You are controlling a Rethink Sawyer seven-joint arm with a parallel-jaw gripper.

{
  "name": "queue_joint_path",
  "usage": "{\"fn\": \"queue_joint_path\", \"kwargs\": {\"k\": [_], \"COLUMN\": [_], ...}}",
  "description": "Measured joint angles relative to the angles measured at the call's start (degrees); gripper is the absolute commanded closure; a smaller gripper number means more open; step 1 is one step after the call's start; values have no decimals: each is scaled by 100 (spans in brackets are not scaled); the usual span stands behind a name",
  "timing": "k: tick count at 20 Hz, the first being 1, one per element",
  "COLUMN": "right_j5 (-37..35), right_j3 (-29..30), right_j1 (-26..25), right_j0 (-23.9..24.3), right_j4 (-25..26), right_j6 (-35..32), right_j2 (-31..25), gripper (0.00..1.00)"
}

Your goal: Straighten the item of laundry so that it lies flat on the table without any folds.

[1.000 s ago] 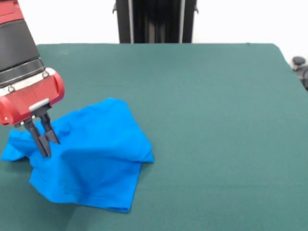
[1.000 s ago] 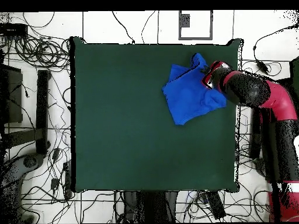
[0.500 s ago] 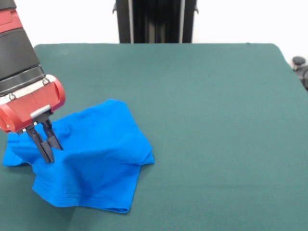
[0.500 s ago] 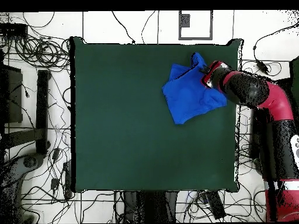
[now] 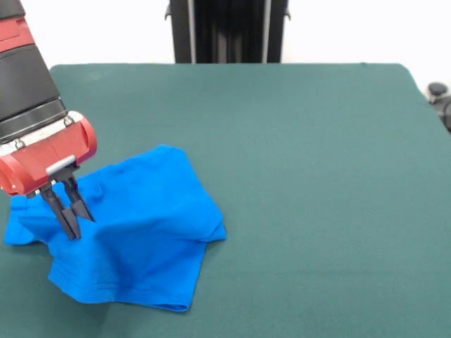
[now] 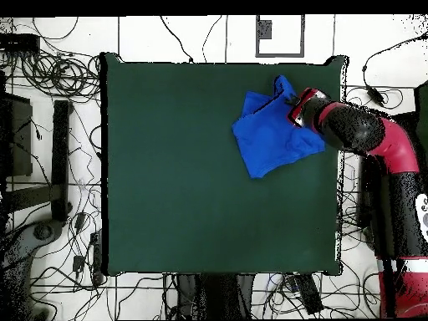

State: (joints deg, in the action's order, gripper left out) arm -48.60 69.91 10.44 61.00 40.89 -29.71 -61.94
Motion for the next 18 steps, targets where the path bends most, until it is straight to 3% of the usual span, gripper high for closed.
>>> {"fn": "queue_joint_path", "kwargs": {"k": [5, 6, 18], "right_j5": [0, 0, 0], "right_j3": [-1, -1, -8], "right_j1": [-34, -41, -255], "right_j0": [23, 29, 63], "right_j4": [-87, -103, -225], "right_j6": [59, 72, 87], "right_j2": [-16, -22, -143], "gripper": [100, 0, 0]}}
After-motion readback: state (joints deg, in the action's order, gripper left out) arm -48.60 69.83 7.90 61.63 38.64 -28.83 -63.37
